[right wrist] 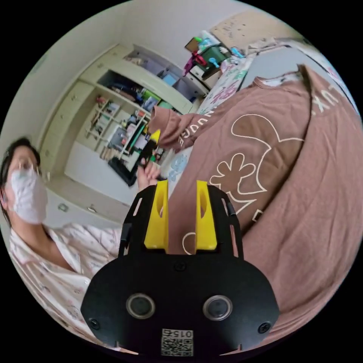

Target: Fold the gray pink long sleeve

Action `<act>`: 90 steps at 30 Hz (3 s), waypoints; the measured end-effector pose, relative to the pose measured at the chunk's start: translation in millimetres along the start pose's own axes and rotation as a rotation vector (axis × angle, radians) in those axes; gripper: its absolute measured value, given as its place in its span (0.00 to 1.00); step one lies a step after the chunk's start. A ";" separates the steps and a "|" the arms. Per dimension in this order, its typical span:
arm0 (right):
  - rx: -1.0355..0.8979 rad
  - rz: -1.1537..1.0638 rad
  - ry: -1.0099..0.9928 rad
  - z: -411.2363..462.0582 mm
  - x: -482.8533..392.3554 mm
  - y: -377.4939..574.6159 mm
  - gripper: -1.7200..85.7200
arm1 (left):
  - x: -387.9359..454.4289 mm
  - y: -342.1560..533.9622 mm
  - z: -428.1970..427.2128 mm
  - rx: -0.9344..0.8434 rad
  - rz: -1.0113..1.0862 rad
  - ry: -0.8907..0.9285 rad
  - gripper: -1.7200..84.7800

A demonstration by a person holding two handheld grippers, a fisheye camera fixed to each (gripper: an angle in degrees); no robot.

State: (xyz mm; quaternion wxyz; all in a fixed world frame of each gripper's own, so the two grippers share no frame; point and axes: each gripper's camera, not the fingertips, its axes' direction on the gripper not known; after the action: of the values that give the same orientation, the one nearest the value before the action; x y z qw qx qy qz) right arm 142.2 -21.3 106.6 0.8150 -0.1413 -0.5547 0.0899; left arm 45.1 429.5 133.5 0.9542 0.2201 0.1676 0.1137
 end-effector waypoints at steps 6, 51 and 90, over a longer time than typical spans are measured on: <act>0.039 0.266 -0.144 -26.0 54.4 -34.2 0.23 | 112.4 -10.9 42.7 -0.226 0.351 -0.015 0.03; 0.175 0.271 0.032 -179.5 33.0 -26.3 0.03 | -83.3 -178.0 141.0 -0.491 0.258 -0.157 0.09; -0.007 -0.051 0.420 133.2 190.3 -411.6 0.15 | -81.5 -186.1 99.6 -0.356 0.375 -0.116 0.09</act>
State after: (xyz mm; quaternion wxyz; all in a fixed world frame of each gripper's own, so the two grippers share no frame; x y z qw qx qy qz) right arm 84.3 -334.7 455.6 0.9142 -0.1457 -0.3766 0.0357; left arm 33.8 204.5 154.6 0.9482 0.0823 0.0461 0.3033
